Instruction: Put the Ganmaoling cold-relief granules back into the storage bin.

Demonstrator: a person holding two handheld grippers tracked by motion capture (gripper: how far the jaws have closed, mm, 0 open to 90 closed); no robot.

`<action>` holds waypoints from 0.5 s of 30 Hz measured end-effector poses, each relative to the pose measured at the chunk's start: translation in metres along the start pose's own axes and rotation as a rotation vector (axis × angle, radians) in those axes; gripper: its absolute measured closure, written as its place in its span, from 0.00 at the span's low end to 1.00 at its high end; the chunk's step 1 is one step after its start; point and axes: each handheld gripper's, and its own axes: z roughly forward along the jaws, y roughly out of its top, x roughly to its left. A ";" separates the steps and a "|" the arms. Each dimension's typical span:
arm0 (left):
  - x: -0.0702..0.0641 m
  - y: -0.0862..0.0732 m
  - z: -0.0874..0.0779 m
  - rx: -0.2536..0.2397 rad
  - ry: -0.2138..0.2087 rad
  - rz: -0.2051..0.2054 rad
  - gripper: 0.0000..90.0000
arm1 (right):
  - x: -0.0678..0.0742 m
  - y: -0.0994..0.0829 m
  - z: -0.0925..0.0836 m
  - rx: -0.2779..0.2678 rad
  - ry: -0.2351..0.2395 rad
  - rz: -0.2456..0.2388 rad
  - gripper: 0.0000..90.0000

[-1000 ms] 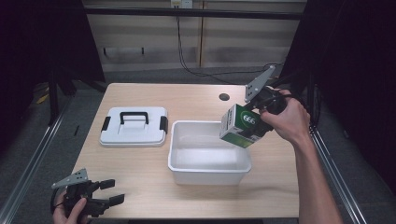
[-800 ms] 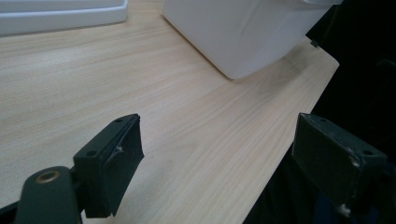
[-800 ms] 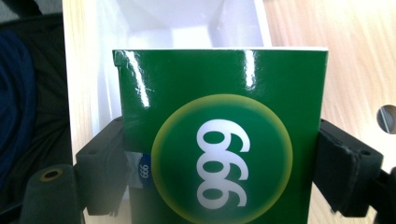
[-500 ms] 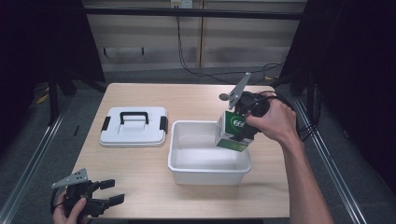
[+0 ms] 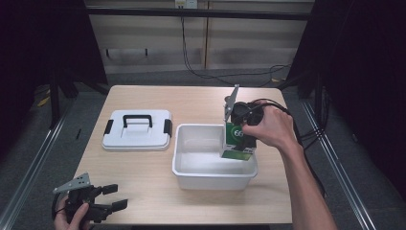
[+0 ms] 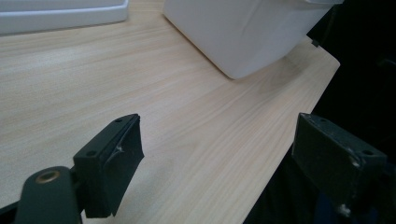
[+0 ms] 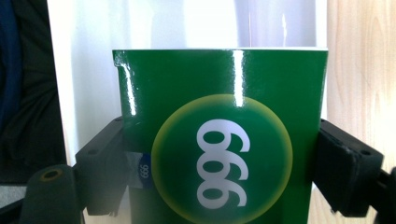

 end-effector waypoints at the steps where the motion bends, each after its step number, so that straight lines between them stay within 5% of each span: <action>1: 0.000 0.000 0.000 0.001 0.000 0.001 0.18 | 0.000 0.001 0.001 0.009 0.001 -0.001 0.18; 15: 0.000 0.000 0.000 0.006 -0.002 0.000 0.18 | 0.002 0.008 0.025 0.117 -0.009 -0.067 0.17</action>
